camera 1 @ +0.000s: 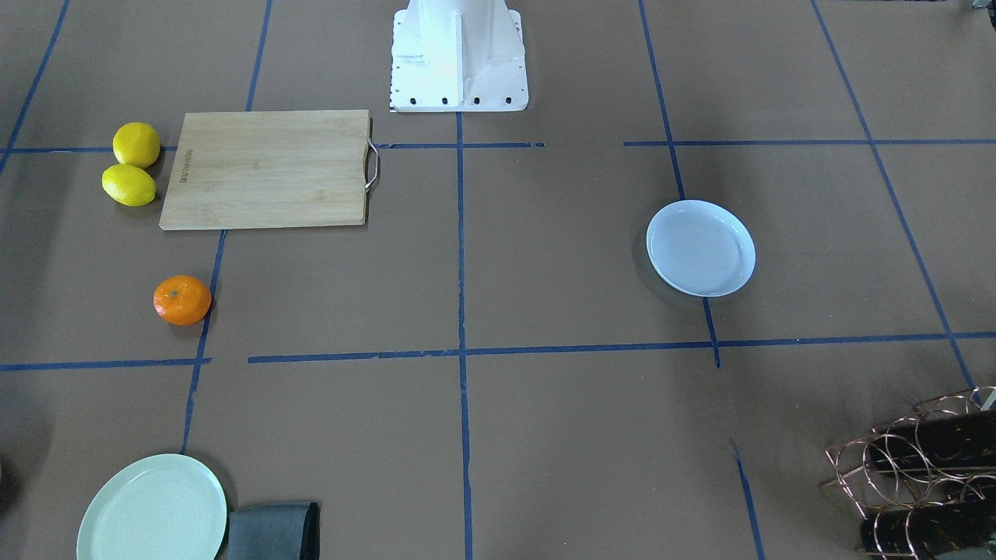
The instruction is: Pick orange to plate
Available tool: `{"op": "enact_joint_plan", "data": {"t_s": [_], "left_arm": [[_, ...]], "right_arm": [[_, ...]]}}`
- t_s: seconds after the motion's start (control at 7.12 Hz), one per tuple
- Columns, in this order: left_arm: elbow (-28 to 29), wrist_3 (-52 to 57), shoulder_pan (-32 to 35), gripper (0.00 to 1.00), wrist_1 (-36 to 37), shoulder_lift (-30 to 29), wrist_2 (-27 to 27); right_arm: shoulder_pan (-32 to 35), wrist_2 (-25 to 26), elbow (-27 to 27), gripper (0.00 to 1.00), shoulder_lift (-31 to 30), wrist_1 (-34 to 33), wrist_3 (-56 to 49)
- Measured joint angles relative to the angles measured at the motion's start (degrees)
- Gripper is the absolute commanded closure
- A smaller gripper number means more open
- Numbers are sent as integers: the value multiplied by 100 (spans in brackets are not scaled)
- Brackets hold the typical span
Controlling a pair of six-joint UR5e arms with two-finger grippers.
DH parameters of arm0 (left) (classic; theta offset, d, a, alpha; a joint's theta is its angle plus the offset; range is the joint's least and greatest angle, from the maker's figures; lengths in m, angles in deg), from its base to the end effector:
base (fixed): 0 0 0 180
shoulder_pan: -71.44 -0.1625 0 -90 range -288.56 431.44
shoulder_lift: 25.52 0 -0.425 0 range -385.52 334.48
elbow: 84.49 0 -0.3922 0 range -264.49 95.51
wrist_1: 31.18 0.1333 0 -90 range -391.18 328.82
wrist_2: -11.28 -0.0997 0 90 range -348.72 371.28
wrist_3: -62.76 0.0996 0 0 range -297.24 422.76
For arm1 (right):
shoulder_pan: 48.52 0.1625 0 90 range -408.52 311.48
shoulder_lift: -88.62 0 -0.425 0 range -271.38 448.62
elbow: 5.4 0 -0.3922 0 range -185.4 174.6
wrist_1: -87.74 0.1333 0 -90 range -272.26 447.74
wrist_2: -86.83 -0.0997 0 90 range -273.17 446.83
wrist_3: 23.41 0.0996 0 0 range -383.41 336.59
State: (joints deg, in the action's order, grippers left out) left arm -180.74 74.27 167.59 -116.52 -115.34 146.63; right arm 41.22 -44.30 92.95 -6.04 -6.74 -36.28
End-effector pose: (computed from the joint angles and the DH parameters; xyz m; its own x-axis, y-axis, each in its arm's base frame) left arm -0.1146 -0.4805 0.6135 0.7079 0.1416 -0.6920 -0.0349 0.9855 0.1660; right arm 0.0657 -0.4558 0.6372 0.7333 -0.2172 0.6443 0.1722 0.9760 0.1331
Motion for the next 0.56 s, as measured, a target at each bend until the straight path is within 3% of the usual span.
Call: {"op": "enact_joint_plan", "data": {"t_s": [0.56], "left_arm": [[-11, 15, -8, 0, -126, 4, -123]], "right_arm": [[-19, -60, 37, 0, 38, 5, 23]]}}
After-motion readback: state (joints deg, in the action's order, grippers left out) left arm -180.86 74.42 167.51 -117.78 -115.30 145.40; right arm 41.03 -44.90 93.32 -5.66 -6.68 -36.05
